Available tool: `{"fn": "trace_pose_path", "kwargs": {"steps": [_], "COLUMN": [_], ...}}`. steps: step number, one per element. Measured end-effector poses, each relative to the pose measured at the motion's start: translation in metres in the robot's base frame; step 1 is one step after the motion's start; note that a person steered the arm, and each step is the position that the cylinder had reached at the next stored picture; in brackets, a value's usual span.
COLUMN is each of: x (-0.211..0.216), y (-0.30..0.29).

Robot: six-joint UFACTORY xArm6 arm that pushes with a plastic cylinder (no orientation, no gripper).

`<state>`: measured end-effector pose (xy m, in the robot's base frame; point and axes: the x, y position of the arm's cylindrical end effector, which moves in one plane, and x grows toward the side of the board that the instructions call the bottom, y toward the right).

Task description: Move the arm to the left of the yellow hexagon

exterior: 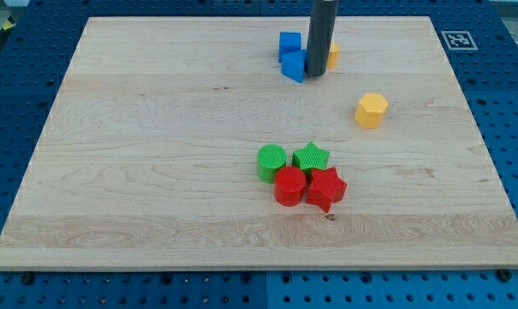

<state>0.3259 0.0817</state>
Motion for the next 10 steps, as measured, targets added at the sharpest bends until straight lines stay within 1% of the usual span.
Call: {"fn": "trace_pose_path", "kwargs": {"steps": [1, 2, 3, 4, 6, 8, 10], "x": [0.000, 0.026, 0.053, 0.057, 0.082, 0.089, 0.114], "y": [0.008, 0.025, 0.022, -0.002, -0.001, -0.001, 0.018]}}
